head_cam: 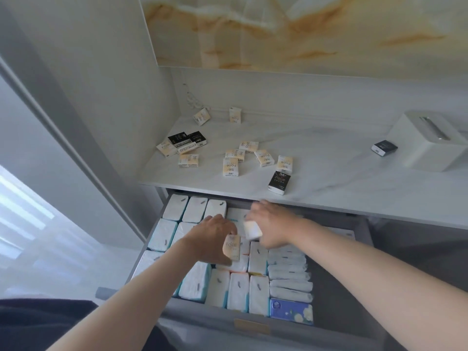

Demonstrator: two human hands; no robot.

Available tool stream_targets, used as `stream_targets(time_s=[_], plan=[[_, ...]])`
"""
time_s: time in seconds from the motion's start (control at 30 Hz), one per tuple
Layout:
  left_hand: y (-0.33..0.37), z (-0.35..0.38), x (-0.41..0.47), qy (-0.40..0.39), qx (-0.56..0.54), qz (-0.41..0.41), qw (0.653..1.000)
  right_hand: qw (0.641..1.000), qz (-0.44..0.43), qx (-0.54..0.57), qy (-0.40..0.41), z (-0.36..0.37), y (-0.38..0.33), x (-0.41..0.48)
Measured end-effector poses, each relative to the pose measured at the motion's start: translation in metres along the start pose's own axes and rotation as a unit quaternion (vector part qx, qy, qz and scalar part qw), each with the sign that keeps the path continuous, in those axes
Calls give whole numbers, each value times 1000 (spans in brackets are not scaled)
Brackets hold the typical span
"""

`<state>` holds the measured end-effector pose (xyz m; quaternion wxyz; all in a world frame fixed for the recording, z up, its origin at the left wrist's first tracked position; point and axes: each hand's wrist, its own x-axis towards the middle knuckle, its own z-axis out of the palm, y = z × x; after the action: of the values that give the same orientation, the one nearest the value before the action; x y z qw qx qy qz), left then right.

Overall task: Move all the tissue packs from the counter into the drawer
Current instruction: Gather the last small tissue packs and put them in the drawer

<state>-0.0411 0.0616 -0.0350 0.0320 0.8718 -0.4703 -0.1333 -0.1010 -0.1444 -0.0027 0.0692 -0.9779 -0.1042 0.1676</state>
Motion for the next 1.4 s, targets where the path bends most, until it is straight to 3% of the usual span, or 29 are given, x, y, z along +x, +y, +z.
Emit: stream_targets(time_s=[0.1, 0.27, 0.4, 0.5, 0.73, 0.87, 1.1, 1.23, 1.3, 1.4], plan=[[10, 15, -12, -83, 81, 33, 993, 996, -9, 19, -88, 23, -11, -19], [18, 23, -30, -145, 154, 62, 975, 985, -12, 132, -106, 61, -34, -31], [15, 17, -40, -137, 117, 44, 983, 969, 51, 221, -96, 77, -47, -32], [14, 16, -46, -142, 117, 41, 982, 969, 111, 209, -75, 83, -46, -32], [17, 16, -42, -150, 134, 35, 979, 955, 67, 266, -109, 89, -64, -30], [16, 6, -32, -108, 54, 18, 992, 958, 76, 248, -119, 75, -58, -25], [-4, -44, 16, 37, -59, -63, 996, 946, 129, 277, 103, 4, -15, 5], [-10, -63, 50, 124, -78, -101, 984, 950, 150, 159, 223, -16, 26, 19], [-14, -66, 66, 139, -70, -125, 980, 953, 153, 93, 243, -21, 40, 25], [-22, -63, 86, 104, -71, -163, 978, 972, 151, 10, 178, -18, 56, 33]])
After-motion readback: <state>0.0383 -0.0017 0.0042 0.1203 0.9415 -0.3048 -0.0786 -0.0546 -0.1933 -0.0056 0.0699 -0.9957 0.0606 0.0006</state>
